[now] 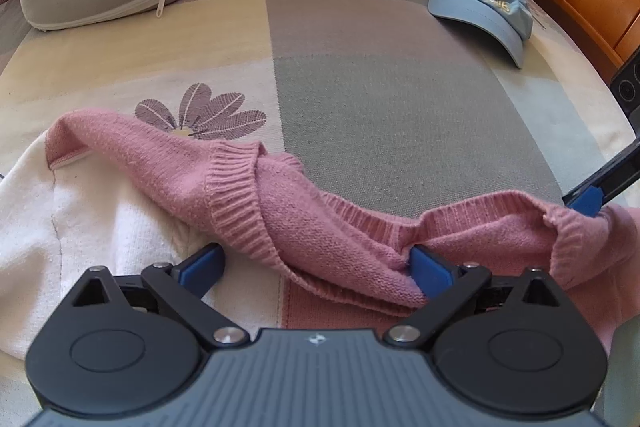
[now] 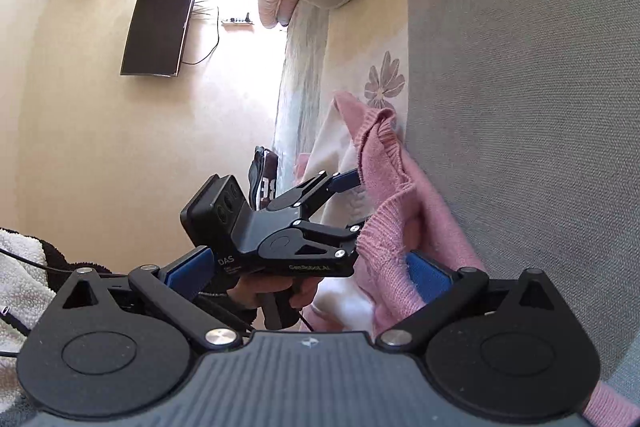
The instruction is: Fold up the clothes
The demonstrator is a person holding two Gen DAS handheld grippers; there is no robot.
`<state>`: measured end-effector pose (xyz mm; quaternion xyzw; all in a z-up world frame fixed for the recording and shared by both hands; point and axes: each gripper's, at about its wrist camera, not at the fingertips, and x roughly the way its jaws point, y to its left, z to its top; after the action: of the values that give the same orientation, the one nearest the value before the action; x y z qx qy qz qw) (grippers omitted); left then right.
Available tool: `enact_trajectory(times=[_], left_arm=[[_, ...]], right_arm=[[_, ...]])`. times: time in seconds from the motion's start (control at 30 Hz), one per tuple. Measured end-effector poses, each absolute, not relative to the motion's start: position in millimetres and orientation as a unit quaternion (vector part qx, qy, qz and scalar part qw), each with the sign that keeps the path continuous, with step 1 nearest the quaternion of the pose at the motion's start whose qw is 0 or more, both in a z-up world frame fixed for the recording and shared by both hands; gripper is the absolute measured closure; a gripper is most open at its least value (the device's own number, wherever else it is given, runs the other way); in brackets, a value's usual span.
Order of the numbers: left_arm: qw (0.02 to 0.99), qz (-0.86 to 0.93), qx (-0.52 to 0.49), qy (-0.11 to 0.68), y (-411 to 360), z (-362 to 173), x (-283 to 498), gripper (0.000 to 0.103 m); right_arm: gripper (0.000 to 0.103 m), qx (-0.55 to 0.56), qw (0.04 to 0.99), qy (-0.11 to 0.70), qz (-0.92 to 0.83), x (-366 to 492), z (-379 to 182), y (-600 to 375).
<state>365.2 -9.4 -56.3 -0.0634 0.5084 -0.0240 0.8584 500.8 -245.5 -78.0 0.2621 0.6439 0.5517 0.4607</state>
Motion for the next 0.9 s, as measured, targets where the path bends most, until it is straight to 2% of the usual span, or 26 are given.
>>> enact_trajectory(times=[0.43,0.53,0.6,0.67,0.7,0.77,0.8,0.9], left_arm=[[0.856,-0.023,-0.070,0.512,-8.3,-52.5,365.0,0.005],[0.853,-0.026,-0.071,0.517,-5.4,-50.0,363.9,0.005],[0.850,-0.028,-0.072,0.521,-2.8,-48.3,362.6,0.006],[0.849,-0.025,-0.076,0.523,0.4,-46.1,359.9,0.006],[0.849,-0.025,-0.080,0.522,2.1,-45.0,358.1,0.006],[0.849,-0.023,-0.085,0.522,4.0,-43.0,354.8,0.006],[0.848,-0.022,-0.086,0.522,4.3,-42.0,353.4,0.006],[0.847,-0.025,-0.080,0.525,3.5,-38.9,351.0,0.006]], right_arm=[[0.000,0.228,0.469,0.641,0.563,489.0,-77.3,-229.2],[0.017,0.207,0.482,0.640,0.561,488.3,-85.2,-234.4],[0.033,0.215,0.491,0.646,0.543,489.9,-90.2,-241.6],[0.056,0.212,0.503,0.648,0.530,488.4,-94.5,-246.9],[0.061,0.209,0.510,0.649,0.525,487.5,-96.5,-248.8],[0.084,0.204,0.523,0.650,0.512,486.4,-100.3,-250.9],[0.087,0.203,0.528,0.651,0.506,485.8,-101.3,-250.8],[0.086,0.190,0.547,0.644,0.500,484.0,-92.9,-248.7]])
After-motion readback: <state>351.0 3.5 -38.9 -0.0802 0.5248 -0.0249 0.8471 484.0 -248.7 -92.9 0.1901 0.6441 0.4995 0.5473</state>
